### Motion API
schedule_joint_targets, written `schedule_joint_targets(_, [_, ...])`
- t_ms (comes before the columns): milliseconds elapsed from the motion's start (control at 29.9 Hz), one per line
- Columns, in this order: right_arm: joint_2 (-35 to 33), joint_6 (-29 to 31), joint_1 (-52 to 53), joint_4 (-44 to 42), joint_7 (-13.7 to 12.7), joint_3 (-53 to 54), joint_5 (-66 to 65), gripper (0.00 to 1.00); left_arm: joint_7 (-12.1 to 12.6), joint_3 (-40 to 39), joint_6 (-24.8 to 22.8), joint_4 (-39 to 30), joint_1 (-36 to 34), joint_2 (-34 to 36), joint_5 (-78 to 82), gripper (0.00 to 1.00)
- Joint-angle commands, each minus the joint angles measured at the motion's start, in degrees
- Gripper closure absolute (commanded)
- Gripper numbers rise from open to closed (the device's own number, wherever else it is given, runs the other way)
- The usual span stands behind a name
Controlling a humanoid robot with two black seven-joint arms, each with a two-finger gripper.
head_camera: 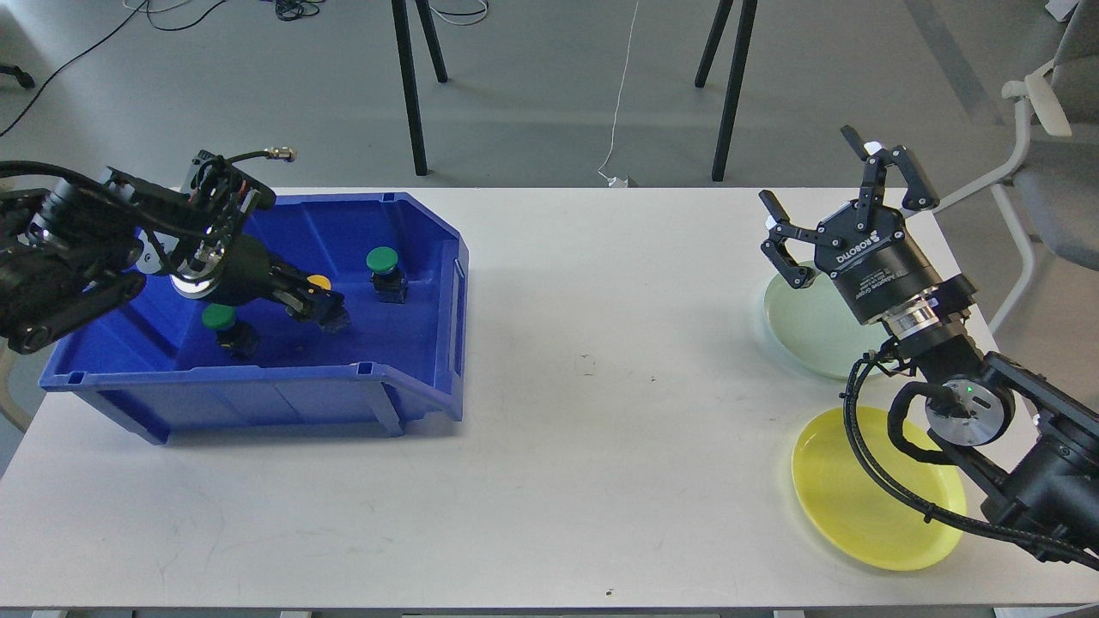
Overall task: Pass button and place on color plate
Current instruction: 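Lift the yellow button out of the bin with the left gripper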
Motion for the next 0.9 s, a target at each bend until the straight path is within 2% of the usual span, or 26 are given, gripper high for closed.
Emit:
schedule_joint_targets(0, [0.17,0.0,0.0,0.37,0.0,1.57,0.07,0.01,-0.01,-8.87,-3.25,-1.86,-0.99,1.5,-7.07,0.96])
schedule_joint_targets(167, [0.0,0.0,-2.81,4.49,0.0,4.9,0.68,0.01,-0.01,-19.25,-3.25,-9.5,0.76,4.4,-18.75,0.97])
schedule_joint_targets(334, [-1.23,0.0,-3.87,9.06,0.0,6.24,-2.29,0.01,-0.01,-29.09,-3.25,-16.01,9.79,3.54,-36.5,0.96])
schedule_joint_targets(501, [-2.29,-16.02,-3.34,14.16,0.0,1.85,-16.52,0.01,-0.01,-42.44,-3.25,-14.7,25.25,-3.84,-48.74,0.95])
schedule_joint_targets(568, [-1.68,-19.63,-3.08,15.22,0.0,0.18,-18.91,0.01,-0.01,-46.32,-3.25,-14.26,29.66,-7.26,-48.84,0.95])
schedule_joint_targets(735, [2.45,-21.23,-1.23,13.12,0.0,-3.51,-20.76,0.01,-0.01,-48.62,-3.25,-14.17,34.95,-12.55,-48.93,0.94])
schedule_joint_targets(868, [10.52,-21.23,1.14,7.67,0.0,-6.51,-21.29,0.01,-0.01,-48.01,-3.25,-14.17,35.92,-15.18,-49.02,0.93])
